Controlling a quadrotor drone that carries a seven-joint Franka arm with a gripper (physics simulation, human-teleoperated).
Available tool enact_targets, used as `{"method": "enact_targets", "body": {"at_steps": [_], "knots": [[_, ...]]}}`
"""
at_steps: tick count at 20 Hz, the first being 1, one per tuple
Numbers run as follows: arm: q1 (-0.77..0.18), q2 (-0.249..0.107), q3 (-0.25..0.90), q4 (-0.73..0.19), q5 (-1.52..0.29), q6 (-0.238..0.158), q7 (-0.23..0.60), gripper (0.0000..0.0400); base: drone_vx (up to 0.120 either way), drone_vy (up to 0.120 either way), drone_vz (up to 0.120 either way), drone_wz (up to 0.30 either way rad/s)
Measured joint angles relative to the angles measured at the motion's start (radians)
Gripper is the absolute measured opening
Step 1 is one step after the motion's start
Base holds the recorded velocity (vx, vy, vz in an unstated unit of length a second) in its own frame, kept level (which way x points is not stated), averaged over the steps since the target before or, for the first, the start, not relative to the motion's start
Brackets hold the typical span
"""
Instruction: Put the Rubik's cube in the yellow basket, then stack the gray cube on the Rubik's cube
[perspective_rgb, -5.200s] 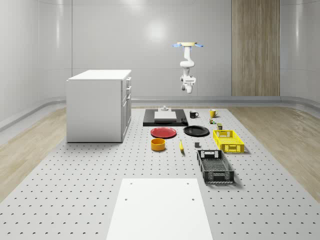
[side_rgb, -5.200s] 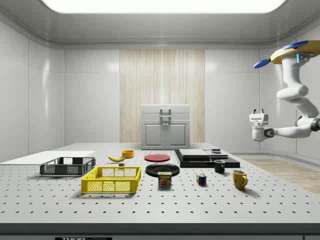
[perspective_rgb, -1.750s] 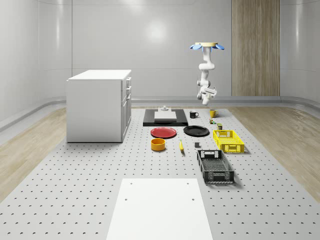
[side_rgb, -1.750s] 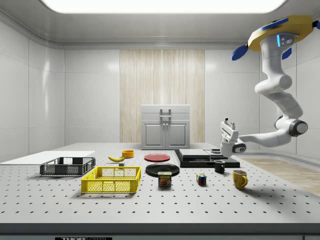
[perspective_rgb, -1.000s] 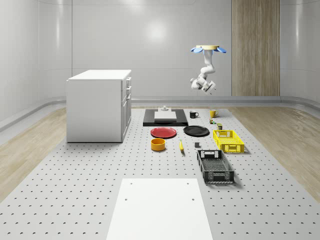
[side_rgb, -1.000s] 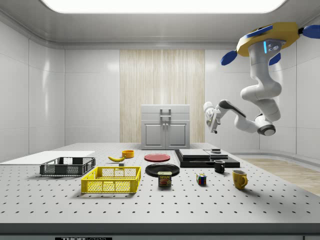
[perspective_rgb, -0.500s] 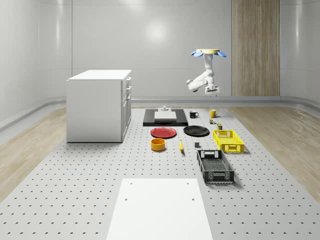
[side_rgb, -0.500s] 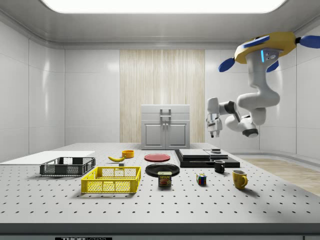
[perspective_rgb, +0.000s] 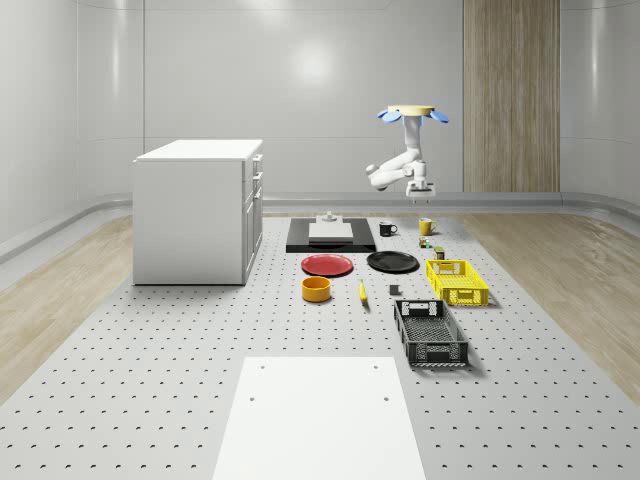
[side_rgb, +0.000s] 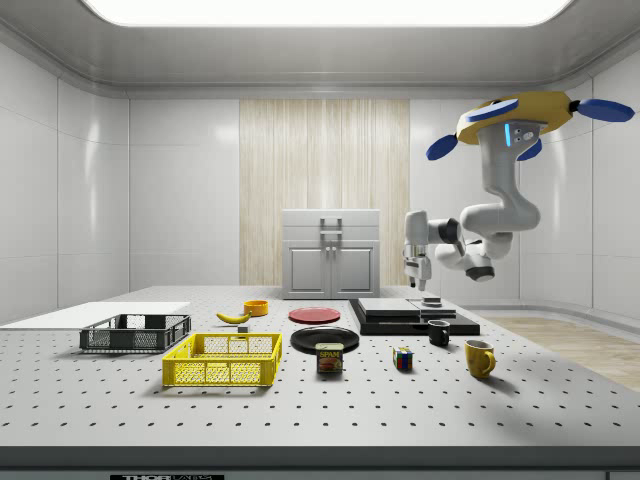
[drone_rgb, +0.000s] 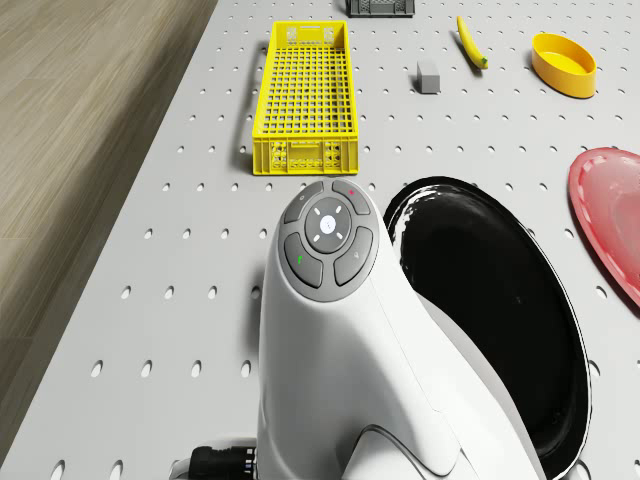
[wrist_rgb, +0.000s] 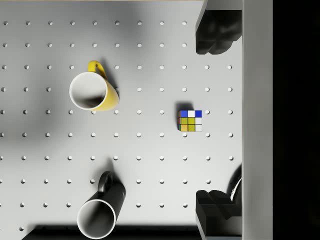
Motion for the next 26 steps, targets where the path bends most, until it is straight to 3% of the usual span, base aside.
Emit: {"method": "enact_targets", "body": {"at_steps": [5,13,26], "knots": [[-0.019,-0.029,0.013,0.001,0.011,0.018,0.016,0.0400,0.008,0.000,-0.120,0.000],[-0.039,-0.071,0.030,0.004,0.032,0.053,0.033,0.0400,0.110,0.000,-0.120,0.000],[-0.061,-0.135,0.050,0.009,0.065,0.110,0.054,0.0400,0.000,0.000,-0.120,0.000]]}}
